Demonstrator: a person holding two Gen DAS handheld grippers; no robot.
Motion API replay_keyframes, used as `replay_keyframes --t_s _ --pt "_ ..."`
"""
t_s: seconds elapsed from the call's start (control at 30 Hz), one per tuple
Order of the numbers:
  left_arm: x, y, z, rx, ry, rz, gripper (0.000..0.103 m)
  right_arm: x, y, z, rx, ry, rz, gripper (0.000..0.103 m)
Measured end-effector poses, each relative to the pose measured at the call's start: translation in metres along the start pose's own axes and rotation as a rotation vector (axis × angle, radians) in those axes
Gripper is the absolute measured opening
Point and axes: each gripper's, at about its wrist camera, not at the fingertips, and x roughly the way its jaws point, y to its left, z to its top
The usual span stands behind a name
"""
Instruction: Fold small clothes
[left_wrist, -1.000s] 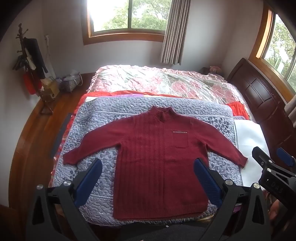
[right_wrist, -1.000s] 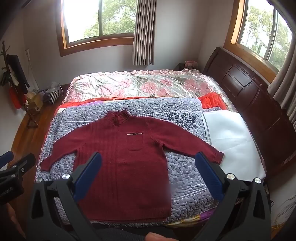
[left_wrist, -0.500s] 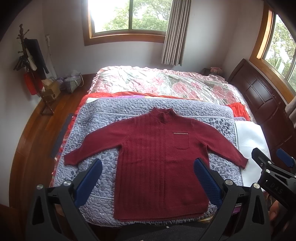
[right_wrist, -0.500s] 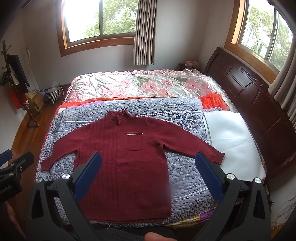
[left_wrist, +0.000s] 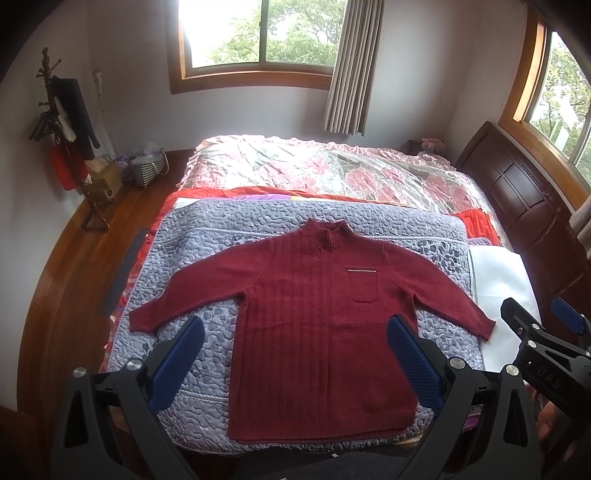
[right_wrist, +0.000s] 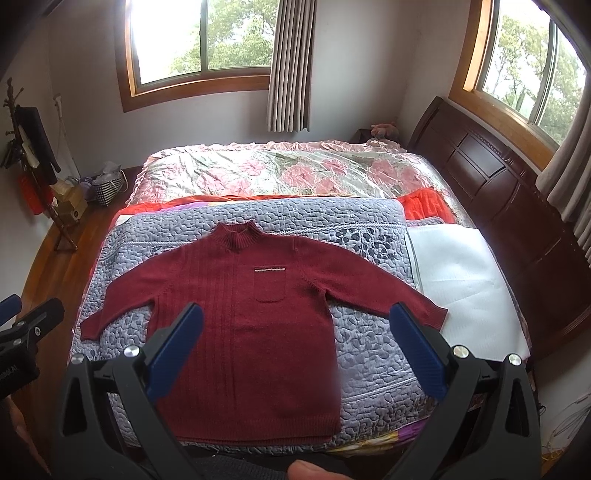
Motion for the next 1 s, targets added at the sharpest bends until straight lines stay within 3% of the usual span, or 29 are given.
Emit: replay_keyframes --t_s 1.0 --pt "-0.0004 0.0024 0.0045 -0.001 -0.002 0.002 0.099 0.0038 -0.0031 -0.0018 0.014 0.01 -0.002 0.1"
